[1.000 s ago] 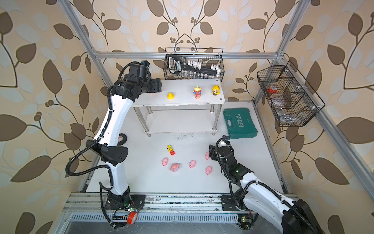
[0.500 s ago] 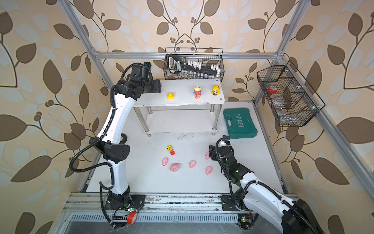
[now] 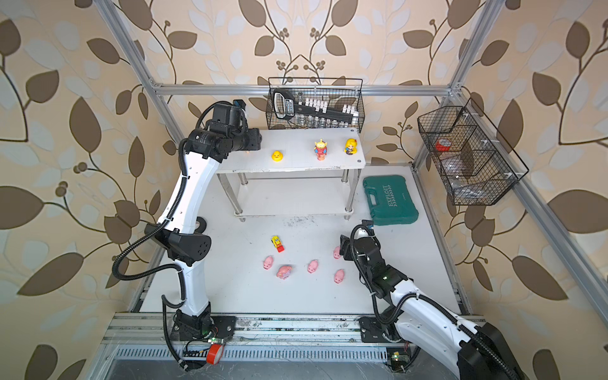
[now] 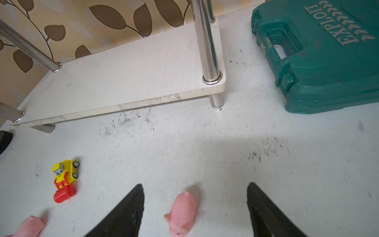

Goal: Organize plastic toys on shelves
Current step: Pick up the plastic toy from the shelf.

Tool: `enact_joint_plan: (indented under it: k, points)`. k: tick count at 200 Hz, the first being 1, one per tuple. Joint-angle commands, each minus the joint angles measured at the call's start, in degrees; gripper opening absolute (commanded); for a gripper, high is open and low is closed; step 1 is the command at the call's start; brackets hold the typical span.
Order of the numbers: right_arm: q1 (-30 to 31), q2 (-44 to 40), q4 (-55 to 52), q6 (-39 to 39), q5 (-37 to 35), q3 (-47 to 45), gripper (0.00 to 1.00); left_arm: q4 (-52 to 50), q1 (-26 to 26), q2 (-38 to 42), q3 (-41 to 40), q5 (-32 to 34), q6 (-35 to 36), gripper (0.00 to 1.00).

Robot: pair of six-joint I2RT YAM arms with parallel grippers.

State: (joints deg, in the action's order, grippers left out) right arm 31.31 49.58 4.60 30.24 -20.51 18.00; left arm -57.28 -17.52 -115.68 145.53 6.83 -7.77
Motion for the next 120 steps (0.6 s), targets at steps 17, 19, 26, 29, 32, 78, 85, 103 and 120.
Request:
enact_joint_plan:
  k: [17, 19, 26, 29, 32, 78, 85, 103, 120]
  points:
    - [-0.3, 0.4, 0.9, 0.1, 0.4, -0.8, 0.77, 2.8, 0.4, 6.2, -3.7, 0.7, -2.2, 0.36]
    - [-0.3, 0.4, 0.9, 0.1, 0.5, -0.8, 0.77, 3.2, 0.4, 6.6, -4.2, 0.9, -2.5, 0.35]
    - [-0.3, 0.4, 0.9, 0.0, 0.5, -0.8, 0.77, 4.8, 0.4, 7.8, -6.2, 1.9, -3.6, 0.35]
    - [-0.2, 0.4, 0.9, 0.1, 0.5, -0.8, 0.77, 5.5, 0.4, 8.4, -7.2, 2.3, -4.1, 0.34]
    - [-0.2, 0.5, 0.9, 0.0, 0.5, -0.8, 0.77, 6.2, 0.4, 9.0, -8.1, 2.8, -4.6, 0.34]
    - [-0.3, 0.5, 0.9, 0.1, 0.6, -0.8, 0.77, 19.4, -0.1, 17.5, -22.3, 7.7, -8.6, 0.31]
    - [-0.3, 0.4, 0.9, 0.1, 0.6, -0.8, 0.77, 21.7, -0.4, 18.9, -24.5, 8.6, -8.3, 0.31]
    - [-0.2, 0.3, 1.0, 0.1, 0.6, -0.9, 0.77, 28.3, -0.7, 22.9, -32.2, 10.0, -7.9, 0.3]
    - [-0.3, 0.4, 1.1, -0.1, 0.7, -0.8, 0.77, 31.4, -0.7, 26.3, -36.4, 10.1, -8.3, 0.3]
